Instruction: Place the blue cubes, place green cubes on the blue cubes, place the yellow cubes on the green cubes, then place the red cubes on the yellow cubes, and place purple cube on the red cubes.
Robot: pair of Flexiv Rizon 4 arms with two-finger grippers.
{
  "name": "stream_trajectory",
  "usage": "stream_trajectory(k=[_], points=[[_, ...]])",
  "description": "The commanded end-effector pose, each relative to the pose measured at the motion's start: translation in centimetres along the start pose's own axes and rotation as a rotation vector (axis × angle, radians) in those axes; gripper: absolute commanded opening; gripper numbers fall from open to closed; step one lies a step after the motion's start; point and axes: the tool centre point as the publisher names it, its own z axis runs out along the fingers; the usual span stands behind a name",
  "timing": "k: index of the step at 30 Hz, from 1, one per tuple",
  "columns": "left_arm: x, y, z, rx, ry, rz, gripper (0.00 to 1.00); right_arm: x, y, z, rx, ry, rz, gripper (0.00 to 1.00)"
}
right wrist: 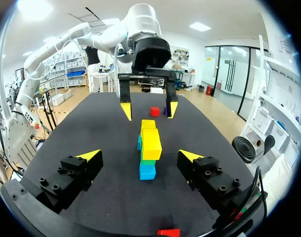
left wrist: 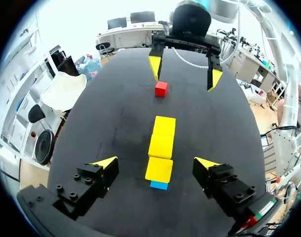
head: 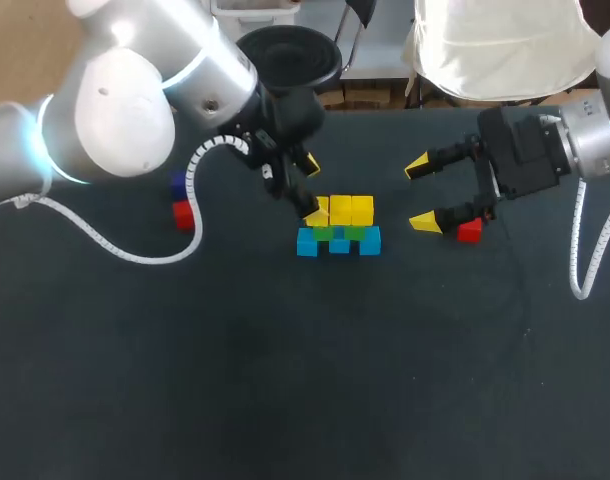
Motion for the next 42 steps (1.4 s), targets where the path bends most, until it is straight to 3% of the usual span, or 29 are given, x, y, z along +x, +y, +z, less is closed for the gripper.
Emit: stream_trajectory(k=[1,25,33,42], points=[[0.2,-0.5,-1.4,-0.020,-0.003,0.001,1.00,0.0,0.0,0.0,0.000,-0.001,-0.001,1.00],[1.9,1.4,-5.7,-0.059,-0.023,-0.041,1.00,0.0,0.0,0.0,0.000,-0.001,-0.001,1.00],[2.4,1.3,-6.9,-0.025,-0.122,-0.050,1.00,0.0,0.0,0.0,0.000,-0.001,-0.001,1.00],[2.5,1.1,-7.3,-0.027,-0.141,-0.049,1.00,0.0,0.0,0.0,0.000,-0.001,-0.001,1.00]])
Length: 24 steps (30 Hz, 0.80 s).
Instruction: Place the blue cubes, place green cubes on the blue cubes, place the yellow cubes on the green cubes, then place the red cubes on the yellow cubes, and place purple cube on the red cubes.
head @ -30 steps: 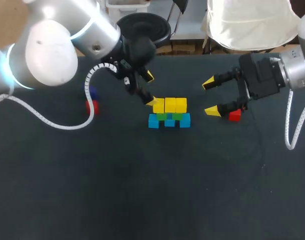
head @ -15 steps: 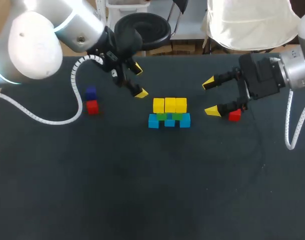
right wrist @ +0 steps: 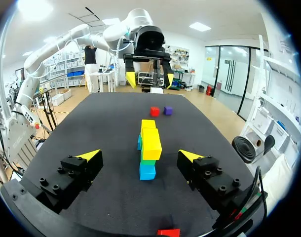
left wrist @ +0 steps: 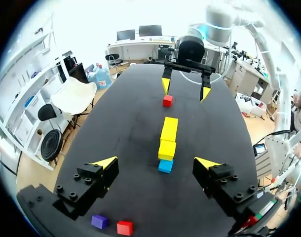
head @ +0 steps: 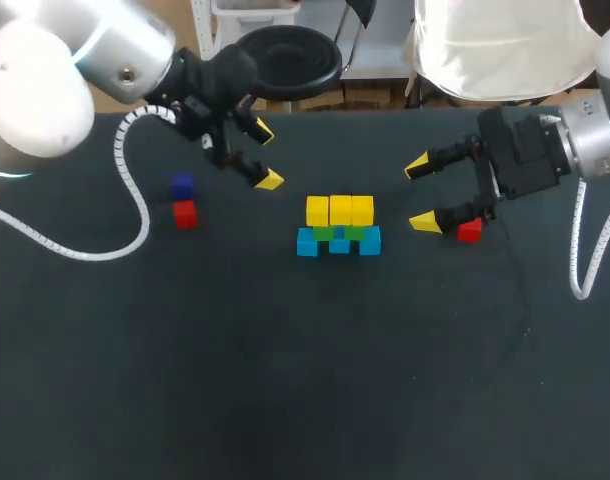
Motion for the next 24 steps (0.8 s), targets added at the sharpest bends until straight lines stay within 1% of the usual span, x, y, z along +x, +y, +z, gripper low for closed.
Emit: stream_trajectory(k=[1,12,13,16,18,20,24], points=[[0.3,-0.3,-0.1,-0.004,-0.012,0.003,1.00,0.0,0.0,0.0,0.000,-0.001,-0.001,1.00],[0.3,-0.3,-0.1,-0.004,-0.012,0.003,1.00,0.0,0.0,0.0,0.000,-0.001,-0.001,1.00],[0.3,-0.2,-0.1,0.005,-0.029,0.002,1.00,0.0,0.0,0.0,0.000,-0.001,-0.001,1.00],[0.0,0.2,-0.2,0.042,-0.050,0.039,1.00,0.0,0.0,0.0,0.000,-0.001,-0.001,1.00],[-0.1,0.6,-0.4,0.040,-0.037,0.060,1.00,0.0,0.0,0.0,0.000,-0.001,-0.001,1.00],[0.0,0.9,-0.8,0.046,-0.041,0.066,1.00,0.0,0.0,0.0,0.000,-0.001,-0.001,1.00],[0.0,1.1,-1.0,0.049,-0.038,0.072,1.00,0.0,0.0,0.0,0.000,-0.001,-0.001,1.00]])
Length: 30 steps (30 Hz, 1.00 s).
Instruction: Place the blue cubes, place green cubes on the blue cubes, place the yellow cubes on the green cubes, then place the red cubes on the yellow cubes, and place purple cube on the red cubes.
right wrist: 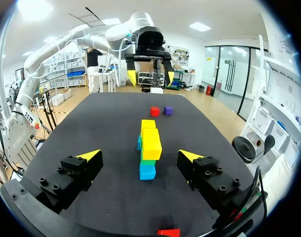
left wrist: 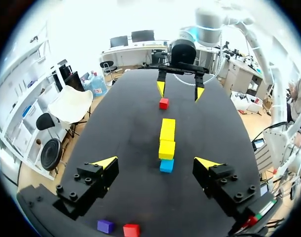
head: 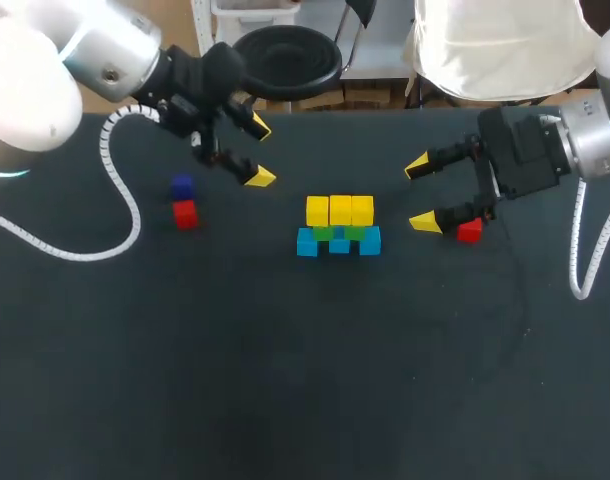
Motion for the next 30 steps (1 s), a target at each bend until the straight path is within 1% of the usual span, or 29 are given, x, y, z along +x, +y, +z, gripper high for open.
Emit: stream_trajectory(k=[1,12,13,14,15,18,20,22,24,25,27,28,30], points=[[-0.1,0.5,-0.2,0.015,0.004,0.001,1.00,0.0,0.0,0.0,0.000,-0.001,-0.001,1.00],[-0.1,0.5,-0.2,0.015,0.004,0.001,1.00,0.0,0.0,0.0,0.000,-0.001,-0.001,1.00],[-0.1,0.5,-0.2,0.015,0.004,0.001,1.00,0.3,0.1,-0.2,0.001,-0.026,0.004,1.00],[-0.1,0.5,-0.2,0.015,0.004,0.001,1.00,0.8,0.2,-0.6,0.012,-0.024,0.005,1.00],[-0.1,0.5,-0.2,0.015,0.004,0.001,1.00,1.3,0.4,-1.2,0.018,0.006,0.005,1.00],[-0.1,0.5,-0.2,0.015,0.004,0.001,1.00,2.4,0.6,-3.0,0.008,0.026,0.017,1.00],[-0.1,0.5,-0.2,0.015,0.004,0.001,1.00,3.0,0.6,-4.4,0.000,-0.013,-0.001,1.00],[-0.1,0.5,-0.2,0.015,0.004,0.001,1.00,3.4,0.6,-5.6,0.002,0.028,0.007,1.00],[-0.1,0.5,-0.2,0.015,0.004,0.001,1.00,4.0,0.4,-6.7,-0.017,0.008,-0.010,1.00],[-0.1,0.5,-0.2,0.015,0.004,0.001,1.00,4.4,0.3,-7.1,-0.032,0.003,0.001,1.00],[-0.1,0.5,-0.2,0.015,0.004,0.001,1.00,5.2,0.1,-7.6,-0.067,-0.039,-0.019,1.00],[-0.1,0.5,-0.2,0.015,0.004,0.001,1.00,5.8,0.0,-7.8,-0.058,-0.019,0.005,1.00],[-0.1,0.5,-0.2,0.015,0.004,0.001,1.00,6.3,-0.2,-8.0,-0.078,-0.052,0.015,1.00]])
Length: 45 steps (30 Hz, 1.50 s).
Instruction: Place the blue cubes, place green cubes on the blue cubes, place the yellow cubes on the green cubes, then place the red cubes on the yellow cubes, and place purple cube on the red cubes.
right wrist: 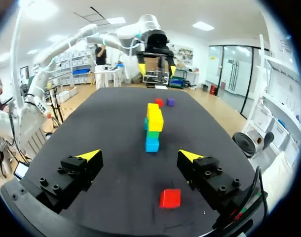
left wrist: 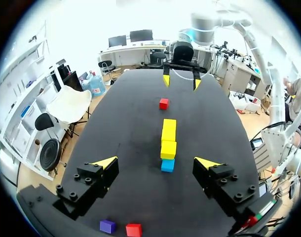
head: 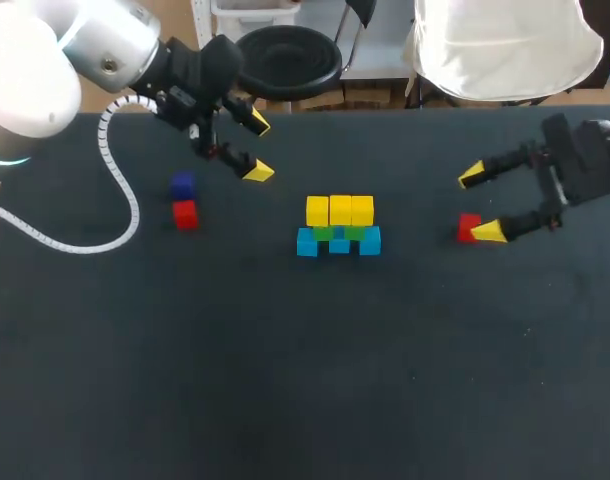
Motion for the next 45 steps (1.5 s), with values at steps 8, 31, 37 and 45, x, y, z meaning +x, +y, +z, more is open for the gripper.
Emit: stream_trajectory(k=[8,31,37,45], points=[[0.1,0.1,0.0,0.003,-0.003,0.003,1.00,1.5,-0.9,-1.0,-0.038,-0.060,0.014,1.00],[0.1,0.1,0.0,0.003,-0.003,0.003,1.00,7.0,-2.9,-0.9,0.006,0.011,0.094,1.00],[0.1,0.1,0.0,0.003,-0.003,0.003,1.00,7.5,-4.2,-0.4,0.011,0.018,0.082,1.00],[0.1,0.1,0.0,0.003,-0.003,0.003,1.00,9.2,-5.8,1.6,0.010,-0.015,0.109,1.00]])
